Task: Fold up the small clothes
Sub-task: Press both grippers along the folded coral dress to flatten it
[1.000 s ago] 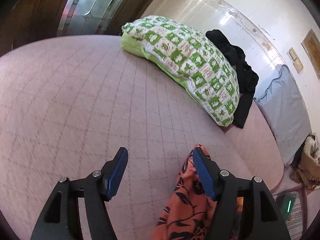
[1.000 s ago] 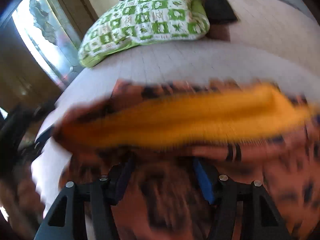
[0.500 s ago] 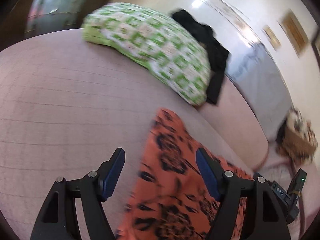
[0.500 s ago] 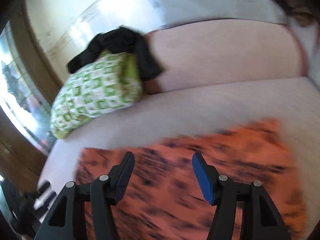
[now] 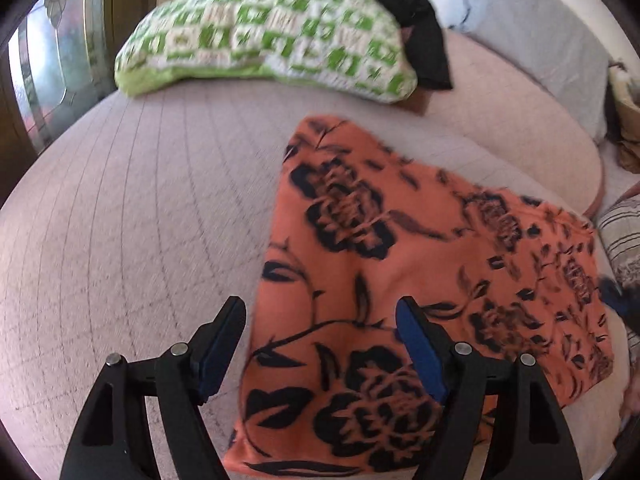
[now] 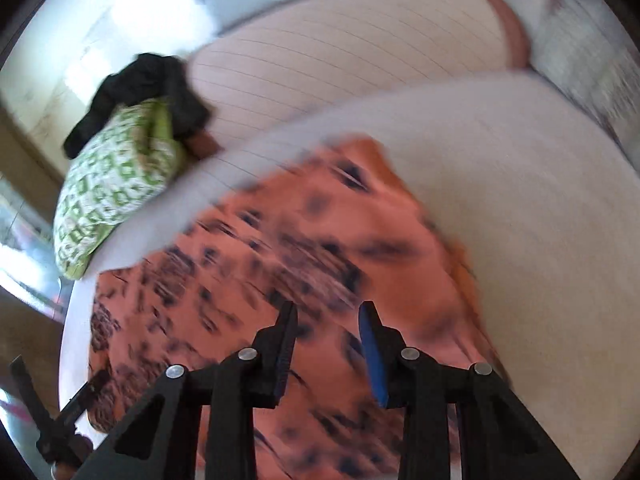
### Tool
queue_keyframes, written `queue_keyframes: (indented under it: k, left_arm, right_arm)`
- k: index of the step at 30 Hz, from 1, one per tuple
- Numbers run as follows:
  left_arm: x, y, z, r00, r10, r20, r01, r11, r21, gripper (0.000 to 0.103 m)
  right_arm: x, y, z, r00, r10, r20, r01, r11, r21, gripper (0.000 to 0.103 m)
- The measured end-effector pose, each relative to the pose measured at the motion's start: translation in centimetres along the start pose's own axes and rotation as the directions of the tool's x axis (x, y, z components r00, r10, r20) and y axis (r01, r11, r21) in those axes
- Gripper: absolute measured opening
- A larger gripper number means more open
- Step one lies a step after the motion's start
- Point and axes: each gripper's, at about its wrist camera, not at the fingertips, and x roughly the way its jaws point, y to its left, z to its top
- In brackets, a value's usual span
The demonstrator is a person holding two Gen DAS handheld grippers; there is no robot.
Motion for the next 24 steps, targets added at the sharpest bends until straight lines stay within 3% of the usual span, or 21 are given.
queue_keyframes:
  k: [4,5,7,8,10,11,12,14,15,16,19,21,24]
  left_arm:
    - [0.2,-1.5,0.2,0.999,-0.047,0.016,0.047,0.999,0.008,0.093]
    - [0.8,-1.5,0.0,0.999,-0.054,-0.010,0.054,0.999,0.004,0.096]
    - [3.3,-1.3,-0.4,0.990,-0.036,-0.136,0.035,0.999,-0.009,0.099]
    - [4.0,-1.7,-0.5,0.988,0.005,-0.151,-0.003,1.000,0.017,0.103]
    - [4.2,-2.8,-0.9,0.990,0.072,-0.124,-0.060,0.994,0.091,0.103]
    - [4.2,-2.8,-1.0,0.990,0.074,-0.117,-0.065,0.994,0.084,0.103]
    - [4.2,-2.7,-1.1,0.991,0.069,-0.111,-0.061,0.996,0.071,0.103]
    - [4.3,-2.7,-1.4,0.993,0.061,-0.103,-0.054,0.996,0.072,0.103]
    - [4.3,-2.7,-1.5,0.993,0.063,-0.100,-0.055,0.996,0.073,0.103]
    - [4.2,-2.6,-1.7,0.993,0.061,-0.098,-0.054,0.996,0.072,0.103]
    - [4.0,-2.6,-2.1,0.994,0.052,-0.098,-0.045,0.996,0.076,0.103]
    - [4.1,-2.6,-1.6,0.992,0.040,-0.118,-0.032,0.997,0.073,0.103]
    - [3.4,-2.0,-0.7,0.992,0.039,-0.119,-0.035,0.999,0.039,0.103]
  right_arm:
    - [4.4,3.6,2.8,1.000,0.004,0.002,-0.004,0.998,-0.059,0.035]
    - [6.4,3.7,3.1,1.000,-0.015,-0.025,0.014,0.999,-0.042,0.035]
    - [10.8,2.9,3.5,0.994,-0.065,-0.090,0.067,0.998,0.017,0.037]
    - [10.9,2.9,3.8,0.998,-0.057,-0.017,0.058,0.998,0.028,0.041]
    - [11.3,3.7,4.3,0.999,-0.044,-0.004,0.044,0.999,-0.001,0.063]
    - [11.6,4.2,4.5,1.000,-0.019,-0.016,0.018,1.000,-0.026,0.081]
    - [11.9,4.9,4.4,1.000,-0.009,-0.017,0.008,0.998,-0.065,0.092]
    - [12.9,6.8,3.8,0.998,-0.060,-0.027,0.053,0.978,-0.201,0.103]
    - [13.1,7.6,3.3,0.994,-0.110,-0.022,0.100,0.961,-0.256,0.102]
    - [13.0,8.2,3.1,0.990,-0.139,-0.010,0.131,0.952,-0.278,0.102]
    - [10.8,6.9,3.6,0.996,-0.092,0.013,0.093,0.975,-0.201,0.100]
    - [7.2,6.2,3.4,0.994,-0.058,0.088,0.071,0.986,-0.151,0.100]
    - [1.8,5.0,2.8,0.985,0.008,0.171,0.021,0.987,-0.162,0.100]
